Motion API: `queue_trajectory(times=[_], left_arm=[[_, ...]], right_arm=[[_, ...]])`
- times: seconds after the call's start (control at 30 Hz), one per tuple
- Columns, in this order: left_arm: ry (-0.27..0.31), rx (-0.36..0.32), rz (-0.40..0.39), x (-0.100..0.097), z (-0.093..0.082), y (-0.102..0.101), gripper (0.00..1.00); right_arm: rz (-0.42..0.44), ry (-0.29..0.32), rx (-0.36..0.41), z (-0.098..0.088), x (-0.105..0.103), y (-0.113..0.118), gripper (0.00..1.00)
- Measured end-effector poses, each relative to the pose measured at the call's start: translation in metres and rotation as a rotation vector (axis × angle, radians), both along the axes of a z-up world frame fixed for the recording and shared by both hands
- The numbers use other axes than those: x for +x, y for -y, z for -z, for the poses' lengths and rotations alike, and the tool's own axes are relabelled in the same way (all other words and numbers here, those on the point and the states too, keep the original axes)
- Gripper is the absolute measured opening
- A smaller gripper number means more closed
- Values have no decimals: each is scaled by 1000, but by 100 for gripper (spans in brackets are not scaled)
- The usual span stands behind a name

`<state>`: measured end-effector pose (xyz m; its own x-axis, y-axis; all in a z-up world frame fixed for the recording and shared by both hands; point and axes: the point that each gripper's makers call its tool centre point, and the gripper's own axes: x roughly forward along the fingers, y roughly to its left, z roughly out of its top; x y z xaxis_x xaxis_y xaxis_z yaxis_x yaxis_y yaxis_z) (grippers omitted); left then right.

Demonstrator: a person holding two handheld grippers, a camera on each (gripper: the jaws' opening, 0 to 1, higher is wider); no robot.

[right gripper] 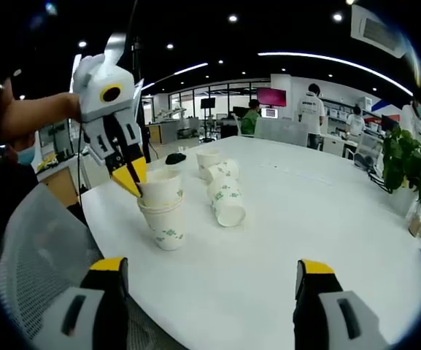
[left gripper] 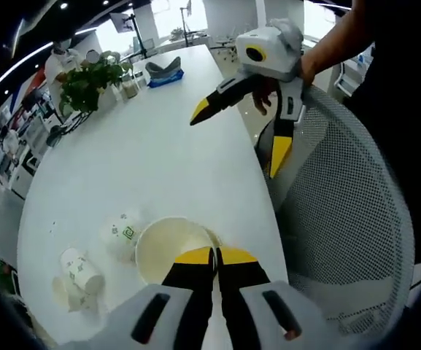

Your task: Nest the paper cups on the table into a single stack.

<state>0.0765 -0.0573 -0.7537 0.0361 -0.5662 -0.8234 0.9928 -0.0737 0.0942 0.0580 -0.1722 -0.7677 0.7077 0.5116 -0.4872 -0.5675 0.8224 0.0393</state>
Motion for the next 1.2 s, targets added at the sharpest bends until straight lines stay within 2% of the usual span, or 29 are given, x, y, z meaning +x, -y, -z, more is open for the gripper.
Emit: queue_trajectory(times=[0.23,0.27,0.73,1.2], left_arm=[[-33,9,5,-3,10,2,0],[-48,-16,0,-5,7,6,0],[-82,-11,7,-10,2,9,2],[-130,17,6,-9,14,9,2]], right_arm=[[7,1,3,0,0,1,96],[8,1,2,0,1,1,96],[6,-2,2,-2,0,-1,96],[7,-3,1,0,0,1,96]])
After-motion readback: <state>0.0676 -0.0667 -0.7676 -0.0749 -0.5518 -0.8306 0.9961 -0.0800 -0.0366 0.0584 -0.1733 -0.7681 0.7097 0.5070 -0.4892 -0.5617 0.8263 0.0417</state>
